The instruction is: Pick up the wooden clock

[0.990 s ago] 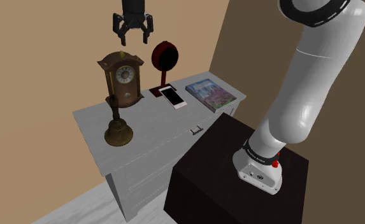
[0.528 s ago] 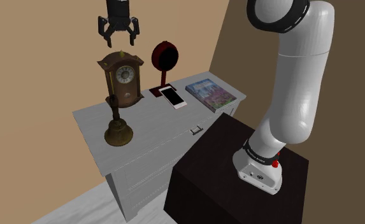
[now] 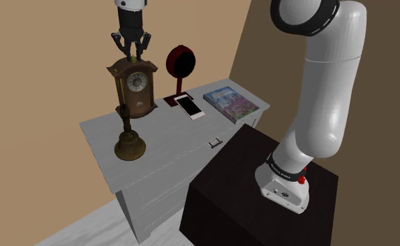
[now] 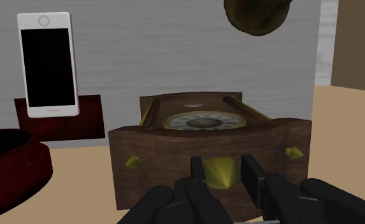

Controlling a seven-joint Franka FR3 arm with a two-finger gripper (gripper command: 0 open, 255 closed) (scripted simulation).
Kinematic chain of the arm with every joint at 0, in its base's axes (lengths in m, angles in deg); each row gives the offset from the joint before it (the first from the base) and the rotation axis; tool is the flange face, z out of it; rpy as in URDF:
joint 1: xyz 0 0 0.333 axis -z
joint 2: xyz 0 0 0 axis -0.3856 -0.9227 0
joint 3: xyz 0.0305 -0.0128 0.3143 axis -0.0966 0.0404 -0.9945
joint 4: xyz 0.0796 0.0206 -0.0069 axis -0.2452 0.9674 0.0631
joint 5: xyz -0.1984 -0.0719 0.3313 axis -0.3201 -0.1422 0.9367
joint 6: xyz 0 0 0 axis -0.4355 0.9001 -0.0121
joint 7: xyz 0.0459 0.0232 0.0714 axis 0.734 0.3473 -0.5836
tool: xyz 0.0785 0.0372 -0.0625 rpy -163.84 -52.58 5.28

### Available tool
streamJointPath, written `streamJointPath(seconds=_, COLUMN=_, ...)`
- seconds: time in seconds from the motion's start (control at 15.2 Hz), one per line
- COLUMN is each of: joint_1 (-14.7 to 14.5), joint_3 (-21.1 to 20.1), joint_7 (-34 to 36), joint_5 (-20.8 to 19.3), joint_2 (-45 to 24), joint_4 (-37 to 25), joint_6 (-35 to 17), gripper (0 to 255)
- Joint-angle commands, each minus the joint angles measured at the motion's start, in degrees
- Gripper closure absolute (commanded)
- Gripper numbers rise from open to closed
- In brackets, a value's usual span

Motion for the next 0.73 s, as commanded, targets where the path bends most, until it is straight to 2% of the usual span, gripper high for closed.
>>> streamJointPath(seconds=0.0, joint_1=0.02, joint_3=0.00, joint_7=-0.01, joint_5=0.01, joint_2=0.06, joint_4=0.17, joint_6=-0.12, gripper=255)
streamJointPath(seconds=0.46, joint_1=-0.03, joint_3=0.00, joint_7=0.02, joint_5=-0.02, joint_2=-0.14, joint_4=-0.21, joint_6=0.06, gripper=255)
streamJointPath(seconds=0.66, joint_1=-0.10, joint_3=-0.02, joint_7=0.05, joint_5=-0.03, joint_2=-0.19, joint_4=-2.59, joint_6=2.39, gripper=255)
